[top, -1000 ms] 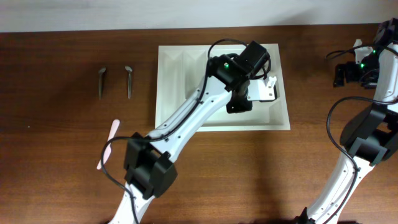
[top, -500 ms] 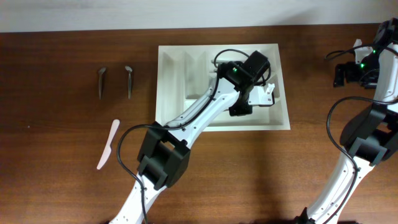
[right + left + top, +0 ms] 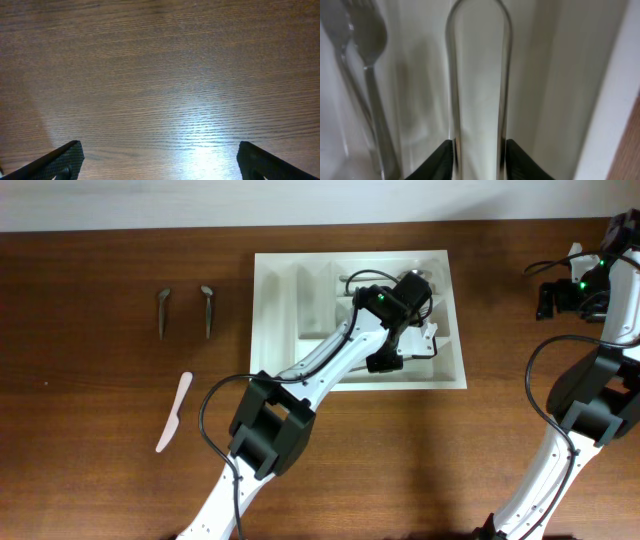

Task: Pack container
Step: 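Carry the tongs right into the tray's bottom long compartment, then release the tongs and move the left gripper over the left spoon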

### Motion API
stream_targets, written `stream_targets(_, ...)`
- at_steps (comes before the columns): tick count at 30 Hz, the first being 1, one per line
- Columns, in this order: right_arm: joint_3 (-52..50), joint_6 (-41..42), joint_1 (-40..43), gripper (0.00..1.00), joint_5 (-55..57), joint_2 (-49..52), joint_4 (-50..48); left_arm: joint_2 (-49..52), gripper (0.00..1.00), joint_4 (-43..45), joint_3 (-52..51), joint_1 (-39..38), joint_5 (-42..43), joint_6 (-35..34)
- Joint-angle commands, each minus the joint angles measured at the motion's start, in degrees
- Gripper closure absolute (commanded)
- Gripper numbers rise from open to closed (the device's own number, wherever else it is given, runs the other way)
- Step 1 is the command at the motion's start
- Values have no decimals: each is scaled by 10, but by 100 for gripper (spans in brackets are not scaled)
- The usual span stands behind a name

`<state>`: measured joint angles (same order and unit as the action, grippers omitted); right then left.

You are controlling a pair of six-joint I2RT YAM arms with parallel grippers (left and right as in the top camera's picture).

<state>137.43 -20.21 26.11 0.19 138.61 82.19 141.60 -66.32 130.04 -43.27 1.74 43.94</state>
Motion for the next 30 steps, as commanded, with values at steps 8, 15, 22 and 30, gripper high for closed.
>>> stream_targets(8, -3, -5, -2, 1, 3, -12, 0, 9, 55, 13, 17, 2, -1, 3)
stream_targets(15, -3, -5, -2, 1, 3, -12, 0, 8, 55, -14, 144, 3, -58, -63)
stream_targets(22, -3, -5, -2, 1, 3, -12, 0, 5, 40, -111, 356, 32, -121, -131)
stream_targets(30, -3, -5, -2, 1, 3, -12, 0, 5, 1, -155, 448, 169, -151, -262)
